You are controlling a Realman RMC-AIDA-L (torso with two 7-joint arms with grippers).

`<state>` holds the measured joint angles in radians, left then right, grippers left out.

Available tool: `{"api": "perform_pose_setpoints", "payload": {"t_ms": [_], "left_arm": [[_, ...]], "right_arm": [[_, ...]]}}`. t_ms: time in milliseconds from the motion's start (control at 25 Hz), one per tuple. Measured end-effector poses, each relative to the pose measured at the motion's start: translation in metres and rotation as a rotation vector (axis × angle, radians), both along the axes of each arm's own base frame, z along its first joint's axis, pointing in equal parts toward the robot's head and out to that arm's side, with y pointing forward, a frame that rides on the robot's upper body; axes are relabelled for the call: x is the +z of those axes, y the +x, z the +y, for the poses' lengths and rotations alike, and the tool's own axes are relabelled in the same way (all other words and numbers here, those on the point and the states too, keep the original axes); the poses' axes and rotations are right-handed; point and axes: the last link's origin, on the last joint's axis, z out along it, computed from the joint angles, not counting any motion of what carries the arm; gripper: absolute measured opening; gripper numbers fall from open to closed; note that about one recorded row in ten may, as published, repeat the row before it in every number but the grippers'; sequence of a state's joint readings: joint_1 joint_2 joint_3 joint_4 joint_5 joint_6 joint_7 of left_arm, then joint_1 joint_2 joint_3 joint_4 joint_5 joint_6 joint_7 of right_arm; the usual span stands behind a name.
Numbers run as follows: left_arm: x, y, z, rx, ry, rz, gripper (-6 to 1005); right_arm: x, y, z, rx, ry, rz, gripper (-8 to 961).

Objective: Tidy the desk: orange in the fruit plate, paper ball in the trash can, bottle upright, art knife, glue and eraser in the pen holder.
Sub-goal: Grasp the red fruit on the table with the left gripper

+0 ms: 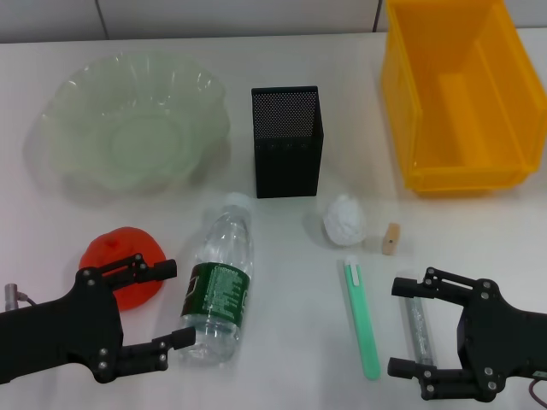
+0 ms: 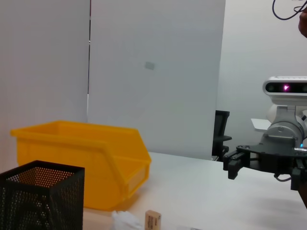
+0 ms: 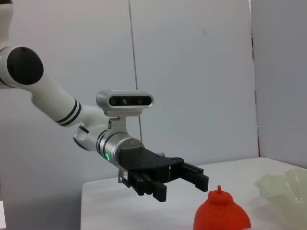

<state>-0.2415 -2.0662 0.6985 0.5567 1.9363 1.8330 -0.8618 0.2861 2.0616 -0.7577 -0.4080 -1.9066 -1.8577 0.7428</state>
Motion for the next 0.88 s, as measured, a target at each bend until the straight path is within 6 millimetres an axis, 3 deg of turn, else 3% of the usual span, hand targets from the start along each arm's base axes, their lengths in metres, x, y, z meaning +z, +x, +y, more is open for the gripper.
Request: {"api": "perform_pose_setpoints", "payload": {"t_ms": [440, 680, 880], "left_arm": [[0.002, -0.002, 0.001, 0.009, 0.032, 0.000, 781], [0.025, -0.023, 0.005, 0.181, 0.273, -0.071, 771], [0.016, -0.034, 0.009, 0.277, 0.257, -0.031, 763]], "right_arm": [[0.000, 0.000, 0.000, 0.000, 0.002, -0.001, 829], [0.000, 0.001, -0.001, -0.003, 0.006, -0.001, 829], [0.000, 0.001, 0.000, 0.000, 0.008, -0.002, 829]]}}
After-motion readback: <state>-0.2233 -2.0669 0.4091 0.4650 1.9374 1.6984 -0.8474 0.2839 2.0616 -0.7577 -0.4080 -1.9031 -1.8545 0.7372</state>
